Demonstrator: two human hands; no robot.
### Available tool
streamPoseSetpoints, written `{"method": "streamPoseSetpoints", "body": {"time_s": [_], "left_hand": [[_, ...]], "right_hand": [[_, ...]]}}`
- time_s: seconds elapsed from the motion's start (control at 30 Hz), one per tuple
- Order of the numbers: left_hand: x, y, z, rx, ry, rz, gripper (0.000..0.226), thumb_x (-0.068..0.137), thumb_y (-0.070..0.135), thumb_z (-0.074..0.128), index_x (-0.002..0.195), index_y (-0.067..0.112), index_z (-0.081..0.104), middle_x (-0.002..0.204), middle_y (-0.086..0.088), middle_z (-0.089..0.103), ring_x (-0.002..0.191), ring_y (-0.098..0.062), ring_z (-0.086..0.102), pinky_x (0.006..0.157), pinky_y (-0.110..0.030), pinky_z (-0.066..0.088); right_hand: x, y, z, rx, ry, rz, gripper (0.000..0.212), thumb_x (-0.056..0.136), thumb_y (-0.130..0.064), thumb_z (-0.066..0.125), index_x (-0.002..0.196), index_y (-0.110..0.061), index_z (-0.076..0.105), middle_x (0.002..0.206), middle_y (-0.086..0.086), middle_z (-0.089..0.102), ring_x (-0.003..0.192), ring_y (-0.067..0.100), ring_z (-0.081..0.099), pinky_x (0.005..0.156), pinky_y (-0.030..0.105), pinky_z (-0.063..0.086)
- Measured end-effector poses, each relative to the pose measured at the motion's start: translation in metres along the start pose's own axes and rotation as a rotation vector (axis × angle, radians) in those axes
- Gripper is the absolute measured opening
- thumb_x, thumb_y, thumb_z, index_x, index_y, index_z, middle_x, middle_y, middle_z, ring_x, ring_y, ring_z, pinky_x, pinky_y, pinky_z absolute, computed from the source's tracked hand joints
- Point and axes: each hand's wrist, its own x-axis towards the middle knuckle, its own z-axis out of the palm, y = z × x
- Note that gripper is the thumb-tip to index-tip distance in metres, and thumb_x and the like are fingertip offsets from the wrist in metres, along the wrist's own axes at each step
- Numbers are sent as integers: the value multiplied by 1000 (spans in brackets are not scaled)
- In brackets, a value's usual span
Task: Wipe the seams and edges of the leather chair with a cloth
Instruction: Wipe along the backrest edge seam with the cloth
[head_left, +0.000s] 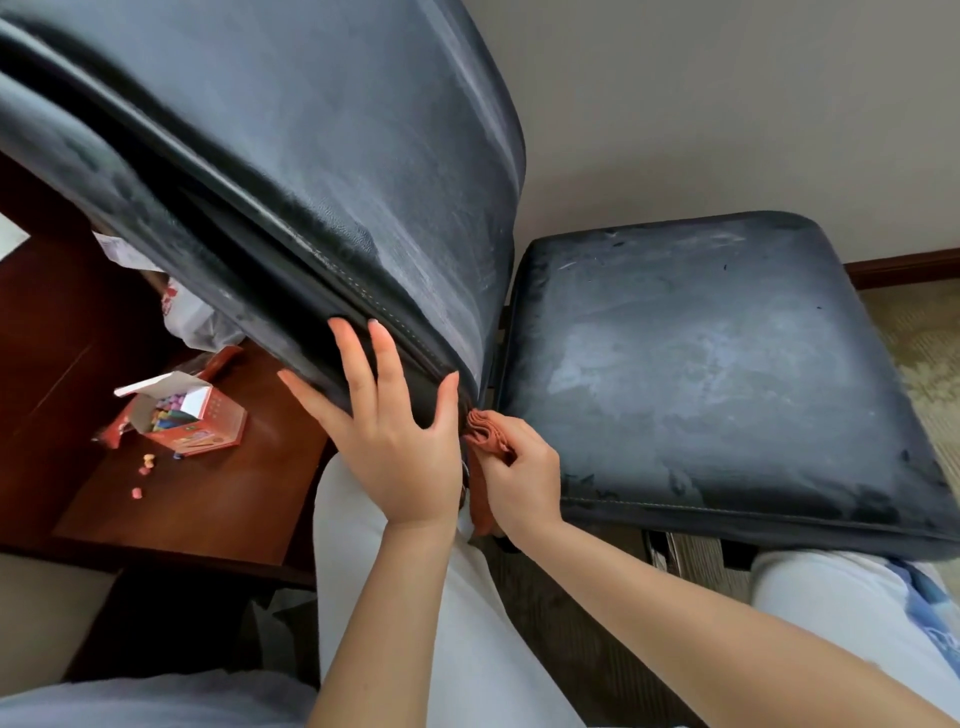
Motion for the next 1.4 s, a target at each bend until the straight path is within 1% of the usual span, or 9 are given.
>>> {"method": "streamPoseSetpoints", "body": {"time_s": [0.1,0.33,0.47,0.63,0.9,1.1,1.2,1.3,1.4], "left_hand": [[-1,-2,-1,9,-1,-14,71,79,42,73,134,6,46,144,-18,41,130,-59,25,108,-61,27],[-2,-1,-1,8,0,-22,71,79,41,73,135,8,46,144,-17,41,130,-57,26,112,-51,21],[-2,1,-1,-4,6,-31,70,78,40,73,134,7,47,144,-18,41,130,-57,27,112,-54,22],[-2,0,1,-14,12,-32,70,77,39,73,134,7,46,144,-18,41,129,-56,28,110,-57,24],[-1,-2,1,-42,24,-32,66,79,38,74,133,8,49,143,-17,43,128,-54,31,112,-51,22],[1,-13,-2,-61,45,5,53,86,35,70,127,6,56,139,-16,48,122,-52,39,110,-46,27],[0,-13,-5,-77,28,-3,52,86,33,69,128,7,55,140,-15,47,123,-50,36,111,-39,24],[0,-13,-7,-102,12,4,49,87,27,68,129,6,55,141,-16,46,125,-51,35,110,-43,25],[1,-10,-9,-146,8,-17,45,86,14,63,129,5,55,142,-16,45,126,-50,33,111,-47,27]], "right_hand": [[-1,-1,2,11,1,-23,28,86,-6,63,112,-16,68,103,-7,67,100,9,61,92,32,51],[0,2,3,-54,41,-194,35,82,-2,63,114,-16,66,102,-3,64,97,15,60,82,29,52],[0,10,6,-125,-59,-49,28,84,-7,63,110,-17,68,102,-5,66,97,15,60,83,37,52],[1,7,12,-75,-91,38,24,87,-7,60,108,-16,67,101,-5,64,93,13,59,83,33,51],[15,6,16,-174,-309,196,23,89,-13,56,108,-17,68,104,1,65,98,21,58,88,38,48],[10,-1,2,114,-109,249,26,86,-5,62,108,-16,70,99,-8,66,100,12,61,94,25,47],[6,-12,-2,195,28,106,25,85,-5,64,106,-18,70,94,-16,64,97,5,60,89,16,45],[8,-17,-2,130,60,-46,25,83,-5,66,105,-16,71,92,-14,63,97,10,61,89,23,48],[9,-14,-1,42,33,-54,25,84,-8,65,107,-16,70,97,-10,65,100,14,61,91,29,48]]}}
